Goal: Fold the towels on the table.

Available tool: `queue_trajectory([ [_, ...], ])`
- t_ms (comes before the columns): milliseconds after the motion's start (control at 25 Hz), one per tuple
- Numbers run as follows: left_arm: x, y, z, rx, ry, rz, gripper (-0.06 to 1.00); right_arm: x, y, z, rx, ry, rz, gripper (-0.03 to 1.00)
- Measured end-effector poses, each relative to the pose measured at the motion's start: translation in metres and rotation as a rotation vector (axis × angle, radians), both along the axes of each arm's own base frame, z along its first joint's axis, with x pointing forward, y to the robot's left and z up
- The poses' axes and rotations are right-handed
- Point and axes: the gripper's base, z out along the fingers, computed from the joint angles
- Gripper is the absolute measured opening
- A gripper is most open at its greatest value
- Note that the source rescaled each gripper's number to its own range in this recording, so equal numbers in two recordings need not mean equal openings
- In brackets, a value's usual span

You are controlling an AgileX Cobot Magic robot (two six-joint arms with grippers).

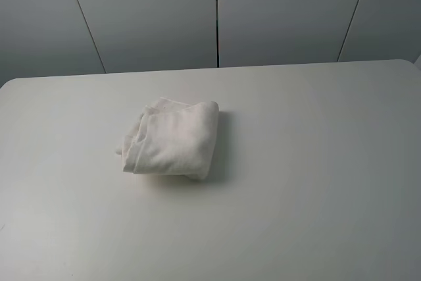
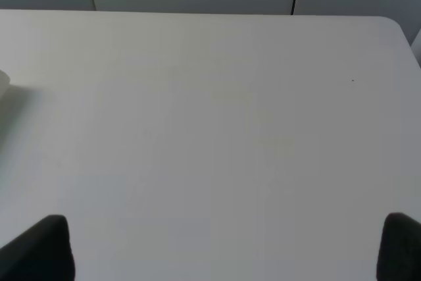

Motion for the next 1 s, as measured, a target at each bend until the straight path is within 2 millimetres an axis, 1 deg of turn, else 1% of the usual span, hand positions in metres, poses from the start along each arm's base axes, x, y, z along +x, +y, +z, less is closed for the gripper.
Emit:
queue_trajectory([
  [1000,0.0000,0.0000,0.0000,0.000,0.000,-0.004,1.00,0.0000,0.0000,0.0000,0.002,0.000,-0.001,1.00],
])
